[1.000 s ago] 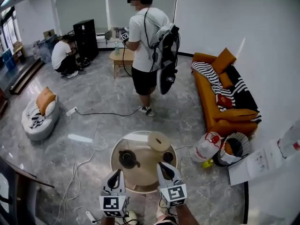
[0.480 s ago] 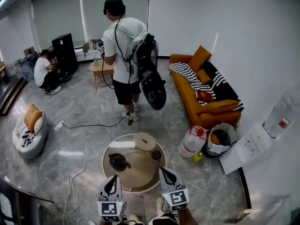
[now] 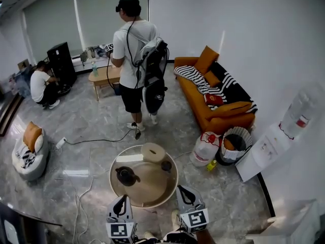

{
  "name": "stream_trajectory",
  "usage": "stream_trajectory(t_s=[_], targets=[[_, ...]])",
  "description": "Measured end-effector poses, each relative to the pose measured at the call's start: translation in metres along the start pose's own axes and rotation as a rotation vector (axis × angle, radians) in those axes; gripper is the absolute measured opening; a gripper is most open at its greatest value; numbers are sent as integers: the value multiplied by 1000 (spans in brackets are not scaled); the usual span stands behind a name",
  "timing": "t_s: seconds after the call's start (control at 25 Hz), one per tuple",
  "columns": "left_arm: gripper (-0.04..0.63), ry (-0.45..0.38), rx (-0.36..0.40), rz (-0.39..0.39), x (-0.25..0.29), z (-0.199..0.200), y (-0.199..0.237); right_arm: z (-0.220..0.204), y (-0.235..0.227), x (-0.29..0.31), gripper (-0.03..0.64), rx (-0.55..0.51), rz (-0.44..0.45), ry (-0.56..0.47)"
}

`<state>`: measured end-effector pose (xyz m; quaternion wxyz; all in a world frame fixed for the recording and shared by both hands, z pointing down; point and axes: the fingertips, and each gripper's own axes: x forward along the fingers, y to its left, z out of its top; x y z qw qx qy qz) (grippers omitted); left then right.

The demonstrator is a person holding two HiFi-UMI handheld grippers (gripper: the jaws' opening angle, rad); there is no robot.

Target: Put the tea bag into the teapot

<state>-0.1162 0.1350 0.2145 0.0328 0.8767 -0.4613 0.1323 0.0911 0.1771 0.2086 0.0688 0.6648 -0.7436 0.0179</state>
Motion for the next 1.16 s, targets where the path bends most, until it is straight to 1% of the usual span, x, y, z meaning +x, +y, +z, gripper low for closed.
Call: stream_trajectory(t_s=[0.16,0.44,0.6,0.8,0.92,1.16], targets=[[20,-5,-15,-9,1,-3,-1,8,4,0,0,0,14,14],[20,-13,-9,-7,3,2,6,-3,11,7,-2,-1,30,27],[20,-11,-4,-12,3,9,3,-5,10,7,0,-5,29,24],[20,-9,-8,-3,4,8,5,-7,8,7,-1,5,26,38],[20,-17,-14,-13,3,12,5,-1,9,7,-2,-5,26,26],[20,-1,-8,-8,8,6,2,-3,4,8,0,6,21,22]])
